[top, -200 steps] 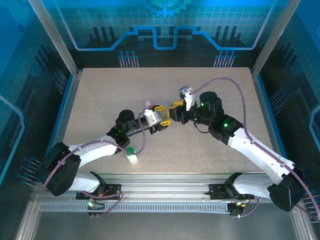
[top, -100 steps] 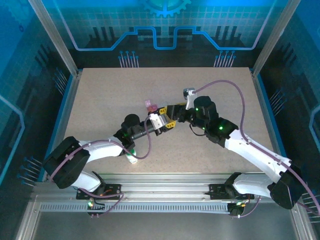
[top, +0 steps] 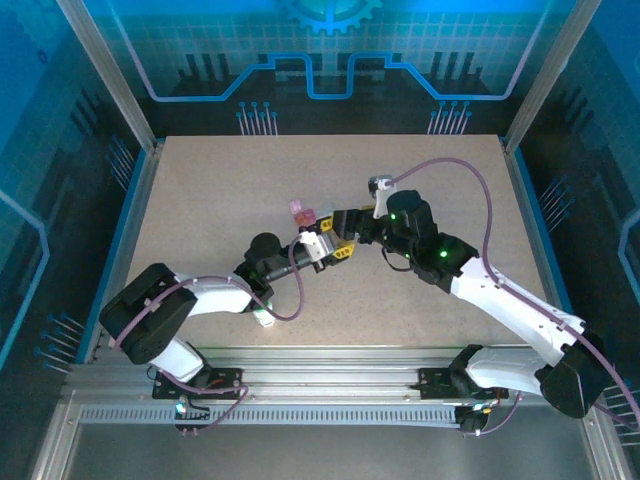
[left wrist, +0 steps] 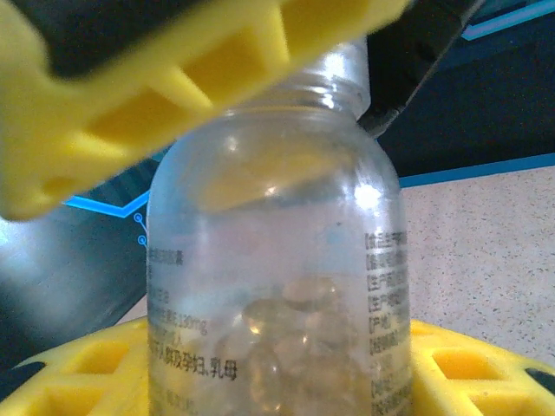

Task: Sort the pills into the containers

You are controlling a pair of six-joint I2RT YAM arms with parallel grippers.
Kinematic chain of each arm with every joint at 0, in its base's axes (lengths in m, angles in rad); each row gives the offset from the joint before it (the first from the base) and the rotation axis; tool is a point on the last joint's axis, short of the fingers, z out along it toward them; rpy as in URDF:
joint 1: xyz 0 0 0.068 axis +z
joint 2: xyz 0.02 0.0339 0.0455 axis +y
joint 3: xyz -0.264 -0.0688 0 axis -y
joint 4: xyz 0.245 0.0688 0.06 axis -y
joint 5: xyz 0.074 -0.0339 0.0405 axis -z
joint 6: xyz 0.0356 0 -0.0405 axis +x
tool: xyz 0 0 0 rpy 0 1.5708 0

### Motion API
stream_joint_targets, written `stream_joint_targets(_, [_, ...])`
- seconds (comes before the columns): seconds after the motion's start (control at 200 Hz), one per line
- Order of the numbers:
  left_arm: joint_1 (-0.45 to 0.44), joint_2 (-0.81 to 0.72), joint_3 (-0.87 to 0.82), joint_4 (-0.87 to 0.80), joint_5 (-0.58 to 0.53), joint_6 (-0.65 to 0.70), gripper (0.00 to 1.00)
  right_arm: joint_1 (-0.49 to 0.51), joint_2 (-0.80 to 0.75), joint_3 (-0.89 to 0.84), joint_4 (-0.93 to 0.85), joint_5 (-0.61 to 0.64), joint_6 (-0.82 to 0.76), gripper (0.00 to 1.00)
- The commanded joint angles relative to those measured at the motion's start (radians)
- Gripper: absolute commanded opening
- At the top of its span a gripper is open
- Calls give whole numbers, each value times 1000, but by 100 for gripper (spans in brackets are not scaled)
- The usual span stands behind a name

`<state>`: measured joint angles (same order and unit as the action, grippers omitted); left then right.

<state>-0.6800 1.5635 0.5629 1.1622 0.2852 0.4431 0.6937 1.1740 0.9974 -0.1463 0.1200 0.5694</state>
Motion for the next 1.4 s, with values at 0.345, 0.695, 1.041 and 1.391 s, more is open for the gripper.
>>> stream_joint_targets(0.345, [-8, 67, -16, 97, 66, -66, 0, -63, 18, 105, 12, -95, -287, 89])
stream_joint_targets(0.695, [95, -39, -28, -8, 340, -212, 0, -269, -108, 26, 85, -776, -816, 63])
stream_joint_targets(1.041, [173, 19, -65, 238, 526, -364, 0, -275, -51, 118, -241, -1093, -1322, 67])
stream_joint_targets(1.391, [175, 21, -52, 202, 581, -333, 0, -252, 144, 352, -618, -1062, -1551, 70])
